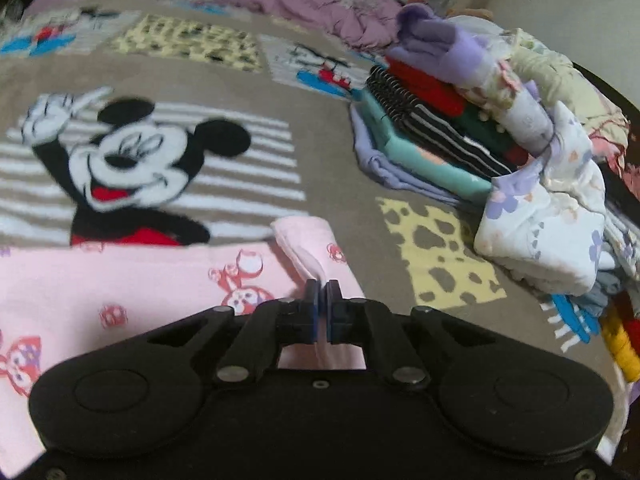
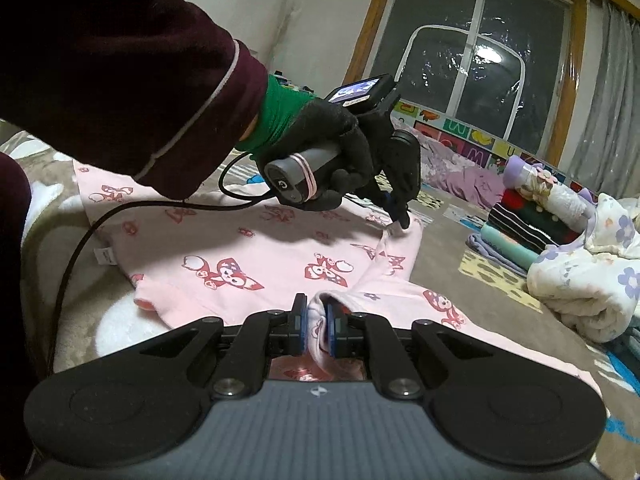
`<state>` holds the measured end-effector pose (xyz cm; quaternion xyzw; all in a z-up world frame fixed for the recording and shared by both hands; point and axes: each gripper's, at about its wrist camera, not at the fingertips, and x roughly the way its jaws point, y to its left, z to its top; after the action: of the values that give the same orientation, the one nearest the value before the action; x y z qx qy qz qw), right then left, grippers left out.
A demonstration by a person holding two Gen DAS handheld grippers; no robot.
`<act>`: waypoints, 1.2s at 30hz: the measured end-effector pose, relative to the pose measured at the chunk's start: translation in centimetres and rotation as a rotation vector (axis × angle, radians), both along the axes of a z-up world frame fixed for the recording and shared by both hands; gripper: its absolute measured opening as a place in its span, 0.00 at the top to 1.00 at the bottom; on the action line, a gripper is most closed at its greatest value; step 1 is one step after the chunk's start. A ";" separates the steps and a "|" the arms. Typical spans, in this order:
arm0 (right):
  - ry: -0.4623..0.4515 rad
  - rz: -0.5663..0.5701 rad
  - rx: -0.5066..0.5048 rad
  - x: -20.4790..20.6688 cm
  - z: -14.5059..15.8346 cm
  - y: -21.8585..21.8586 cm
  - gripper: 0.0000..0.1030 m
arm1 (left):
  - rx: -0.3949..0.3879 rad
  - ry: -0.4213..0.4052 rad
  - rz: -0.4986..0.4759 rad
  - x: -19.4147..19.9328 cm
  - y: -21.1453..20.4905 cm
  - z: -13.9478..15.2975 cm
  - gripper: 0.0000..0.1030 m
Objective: Fold clothes
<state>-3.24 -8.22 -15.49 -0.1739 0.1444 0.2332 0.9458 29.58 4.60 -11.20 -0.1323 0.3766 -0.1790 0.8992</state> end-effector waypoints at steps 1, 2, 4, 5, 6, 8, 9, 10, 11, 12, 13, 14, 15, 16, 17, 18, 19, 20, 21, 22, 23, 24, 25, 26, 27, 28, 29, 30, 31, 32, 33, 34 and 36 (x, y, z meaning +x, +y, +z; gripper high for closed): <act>-0.011 0.002 -0.006 -0.1 0.1 0.1 0.89 | -0.004 -0.013 0.001 -0.1 0.1 0.3 0.99; -0.018 0.007 -0.014 -0.2 0.1 0.2 0.89 | 0.000 -0.019 0.001 -0.1 0.2 0.5 0.99; -0.033 0.019 -0.029 -0.5 0.2 0.5 0.89 | 0.017 -0.030 -0.003 -0.1 0.3 0.7 0.99; -0.039 0.026 -0.037 -0.6 0.2 0.6 0.89 | 0.026 -0.032 -0.006 -0.1 0.3 0.7 0.99; -0.046 0.034 -0.044 -0.7 0.3 0.8 0.89 | 0.034 -0.031 -0.007 -0.1 0.3 0.7 0.99; -0.051 0.043 -0.069 -0.8 0.1 1.2 0.89 | 0.051 -0.029 -0.008 0.0 0.4 0.5 0.99; -0.044 0.045 -0.078 -0.7 0.0 1.3 0.89 | 0.068 -0.028 -0.007 0.0 0.3 0.3 0.99; -0.032 0.046 -0.084 -0.5 -0.2 1.3 0.89 | 0.081 -0.027 -0.008 0.0 0.3 0.0 0.99; -0.022 0.048 -0.089 -0.4 -0.3 1.4 0.89 | 0.090 -0.024 -0.006 0.0 0.3 -0.2 0.99; -0.010 0.051 -0.093 -0.2 -0.4 1.4 0.89 | 0.101 -0.023 -0.005 0.0 0.3 -0.4 0.99; 0.002 0.054 -0.097 -0.1 -0.5 1.5 0.89 | 0.115 -0.022 -0.005 0.0 0.3 -0.7 0.99; 0.009 0.057 -0.104 0.0 -0.6 1.5 0.89 | 0.127 -0.021 -0.005 0.0 0.2 -0.9 0.99; 0.021 0.058 -0.098 0.2 -0.7 1.5 0.88 | 0.140 -0.020 -0.002 0.0 0.2 -1.1 0.98; 0.034 0.059 -0.092 0.3 -0.7 1.5 0.87 | 0.154 -0.022 0.001 0.0 0.2 -1.2 0.96; 0.046 0.059 -0.085 0.4 -0.8 1.5 0.86 | 0.167 -0.024 0.005 0.0 0.2 -1.3 0.95; 0.058 0.060 -0.079 0.5 -0.8 1.4 0.86 | 0.178 -0.029 0.010 -0.1 0.2 -1.2 0.91; 0.061 0.061 -0.077 0.6 -0.8 1.4 0.86 | 0.185 -0.041 0.017 -0.3 0.4 -0.8 0.86; 0.063 0.062 -0.075 0.6 -0.8 1.4 0.86 | 0.192 -0.052 0.024 -0.6 0.5 -0.5 0.85; 0.066 0.062 -0.074 0.6 -0.7 1.4 0.86 | 0.198 -0.063 0.031 -0.8 0.6 -0.1 0.85; 0.067 0.061 -0.072 0.6 -0.7 1.3 0.86 | 0.203 -0.076 0.036 -1.2 0.6 0.3 0.85; 0.066 0.059 -0.072 0.6 -0.7 1.3 0.86 | 0.207 -0.091 0.030 -1.7 0.5 0.9 0.85; 0.064 0.058 -0.069 0.6 -0.6 1.2 0.84 | 0.216 -0.105 0.021 -2.5 0.2 1.5 0.85; 0.063 0.056 -0.066 0.6 -0.5 1.2 0.83 | 0.225 -0.118 0.011 -3.3 -0.1 2.1 0.85; 0.064 0.053 -0.058 0.6 -0.4 1.0 0.77 | 0.239 -0.129 -0.006 -4.1 -0.5 2.5 0.85; 0.066 0.049 -0.049 0.6 -0.2 0.8 0.68 | 0.255 -0.139 -0.027 -5.0 -1.1 3.0 0.85; 0.062 0.045 -0.041 0.5 0.0 0.6 0.63 | 0.268 -0.145 -0.054 -5.9 -1.7 3.4 0.85; 0.057 0.041 -0.032 0.4 0.2 0.5 0.56 | 0.279 -0.150 -0.084 -6.8 -2.5 3.7 0.85; 0.056 0.040 -0.026 0.3 0.4 0.4 0.53 | 0.283 -0.155 -0.122 -7.6 -3.4 4.1 0.85; 0.056 0.040 -0.020 0.2 0.5 0.3 0.53 | 0.291 -0.159 -0.163 -8.5 -4.4 4.5 0.82; 0.056 0.039 -0.014 0.1 0.6 0.3 0.53 | 0.308 -0.165 -0.210 -9.3 -5.7 4.9 0.82; 0.055 0.041 -0.014 0.0 0.6 0.3 0.53 | 0.325 -0.169 -0.258 -10.1 -7.1 5.3 0.82; 0.065 0.050 -0.011 -0.1 0.6 0.3 0.53 | 0.343 -0.169 -0.311 -10.8 -8.7 5.6 0.82; 0.076 0.063 -0.016 -0.2 0.4 0.4 0.51 | 0.381 -0.170 -0.422 -12.2 -12.0 6.0 0.82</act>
<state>-3.43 -7.82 -15.14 -0.1769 0.1763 0.2681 0.9305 17.40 -7.37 -5.16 0.1353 0.3459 -0.2985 0.8792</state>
